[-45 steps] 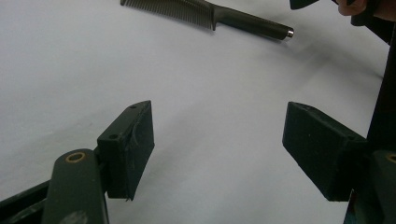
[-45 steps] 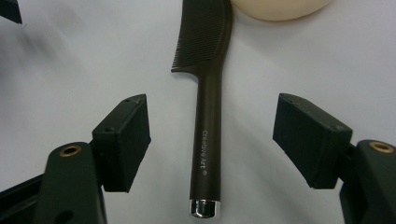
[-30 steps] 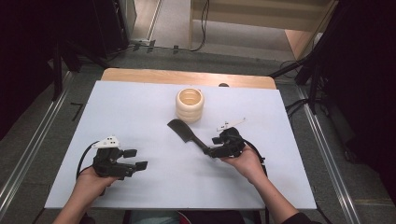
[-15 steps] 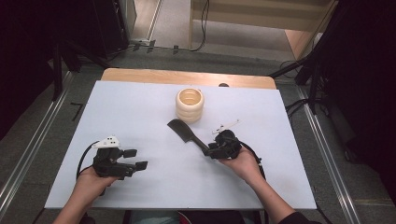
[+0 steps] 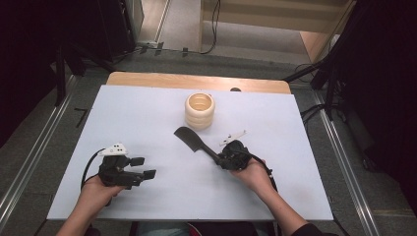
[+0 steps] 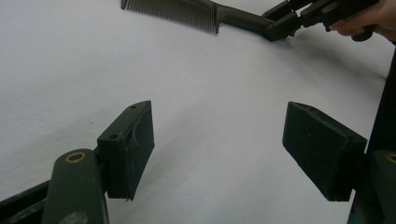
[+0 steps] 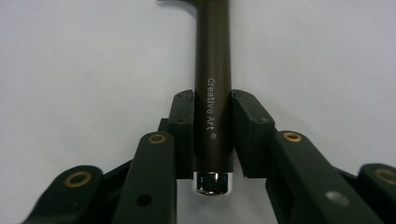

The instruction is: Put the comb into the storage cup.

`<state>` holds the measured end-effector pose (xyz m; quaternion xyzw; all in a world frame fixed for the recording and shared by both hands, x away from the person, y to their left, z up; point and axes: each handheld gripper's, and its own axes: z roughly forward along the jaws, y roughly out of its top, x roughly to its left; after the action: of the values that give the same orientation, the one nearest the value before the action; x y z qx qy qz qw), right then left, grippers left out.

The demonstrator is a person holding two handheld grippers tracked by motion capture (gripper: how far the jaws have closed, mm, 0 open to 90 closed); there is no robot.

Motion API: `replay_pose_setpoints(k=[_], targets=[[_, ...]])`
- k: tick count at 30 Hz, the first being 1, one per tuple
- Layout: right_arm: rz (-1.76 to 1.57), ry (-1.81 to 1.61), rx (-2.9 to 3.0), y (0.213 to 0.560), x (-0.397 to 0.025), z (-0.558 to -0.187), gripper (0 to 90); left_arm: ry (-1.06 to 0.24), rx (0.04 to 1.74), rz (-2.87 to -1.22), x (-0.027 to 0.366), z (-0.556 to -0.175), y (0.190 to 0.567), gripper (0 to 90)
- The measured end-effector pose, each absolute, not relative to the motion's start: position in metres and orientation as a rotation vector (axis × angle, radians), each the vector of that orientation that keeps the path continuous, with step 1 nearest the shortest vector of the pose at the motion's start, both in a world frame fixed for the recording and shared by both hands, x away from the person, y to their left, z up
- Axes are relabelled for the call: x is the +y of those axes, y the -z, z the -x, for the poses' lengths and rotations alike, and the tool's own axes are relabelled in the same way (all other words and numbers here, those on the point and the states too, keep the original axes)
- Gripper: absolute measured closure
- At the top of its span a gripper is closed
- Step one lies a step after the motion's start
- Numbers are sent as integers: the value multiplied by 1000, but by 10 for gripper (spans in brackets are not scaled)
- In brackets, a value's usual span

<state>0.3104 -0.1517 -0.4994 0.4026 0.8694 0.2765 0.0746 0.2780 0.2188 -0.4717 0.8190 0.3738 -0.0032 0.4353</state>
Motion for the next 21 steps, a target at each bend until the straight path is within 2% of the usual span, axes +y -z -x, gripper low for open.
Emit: replay_pose_setpoints(k=[21], targets=[[-1243,-903,2618,501,-158,-313,704,45,967,-2012,220,-280,470,257]])
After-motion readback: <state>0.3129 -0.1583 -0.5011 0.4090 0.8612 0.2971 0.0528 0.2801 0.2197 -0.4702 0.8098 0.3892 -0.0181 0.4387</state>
